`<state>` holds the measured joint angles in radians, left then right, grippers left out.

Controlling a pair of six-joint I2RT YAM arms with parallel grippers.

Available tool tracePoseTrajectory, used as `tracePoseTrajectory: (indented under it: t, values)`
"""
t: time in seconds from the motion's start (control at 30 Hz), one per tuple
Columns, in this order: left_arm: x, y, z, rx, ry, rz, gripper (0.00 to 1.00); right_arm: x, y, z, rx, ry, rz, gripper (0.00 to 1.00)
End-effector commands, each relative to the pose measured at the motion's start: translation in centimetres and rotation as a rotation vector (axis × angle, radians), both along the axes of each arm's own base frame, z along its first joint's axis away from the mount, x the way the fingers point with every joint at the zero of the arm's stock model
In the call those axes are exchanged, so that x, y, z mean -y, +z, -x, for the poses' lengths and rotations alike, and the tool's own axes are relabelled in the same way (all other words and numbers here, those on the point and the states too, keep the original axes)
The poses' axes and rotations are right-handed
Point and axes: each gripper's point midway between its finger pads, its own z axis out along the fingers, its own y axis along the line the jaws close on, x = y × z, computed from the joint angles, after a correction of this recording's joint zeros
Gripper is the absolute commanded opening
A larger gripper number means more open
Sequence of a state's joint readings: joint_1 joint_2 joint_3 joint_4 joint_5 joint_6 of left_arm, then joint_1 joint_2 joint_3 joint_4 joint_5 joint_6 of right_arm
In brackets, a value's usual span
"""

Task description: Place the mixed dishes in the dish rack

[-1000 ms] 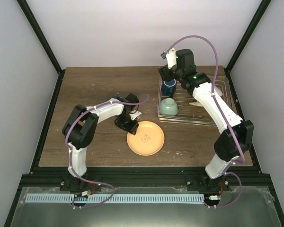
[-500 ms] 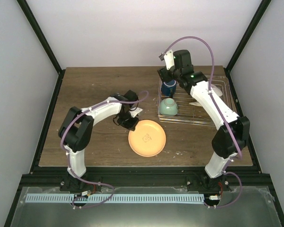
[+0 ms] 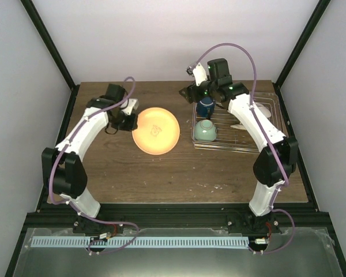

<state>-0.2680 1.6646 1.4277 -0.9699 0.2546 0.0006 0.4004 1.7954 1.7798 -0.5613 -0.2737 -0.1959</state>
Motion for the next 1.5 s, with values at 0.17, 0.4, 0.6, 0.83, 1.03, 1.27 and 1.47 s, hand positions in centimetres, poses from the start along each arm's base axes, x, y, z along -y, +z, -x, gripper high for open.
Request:
tracePoseTrajectory:
  t: [0.17,0.4,0.6,0.83,1.03,1.27,1.47]
  values:
    - [-0.4,7.3,-4.0,0.193,0.071,0.118,0.00,-6.7,-0.3,5.0,-0.264,0.330,-0.295,0.73]
    - [-0.1,9.4,-4.9,0.251,0.063,0.137,0.00,-9.5,-4.3,6.4,-0.377,0.384,-0.258,0.73]
    - [0.3,11.0,-5.1,0.286,0.048,0.165,0.00,-9.9,-4.8,6.0,-0.386,0.379,-0.270,0.60]
    - [0.3,9.9,-5.0,0.275,0.052,0.169,0.04,-10.0,-3.8,6.6,-0.390,0.403,-0.291,0.01]
    - [0.4,9.3,-5.0,0.261,0.058,0.183,0.66,-8.8,-2.7,6.0,-0.321,0.333,-0.238,0.01]
    - [-0.8,11.2,-5.6,0.295,0.112,0.253,1.00,-3.3,-0.5,2.4,-0.175,0.106,-0.086,0.01]
    - [-5.4,11.4,-6.9,0.335,0.275,0.282,1.00,4.4,3.3,1.1,0.017,-0.122,0.163,0.01]
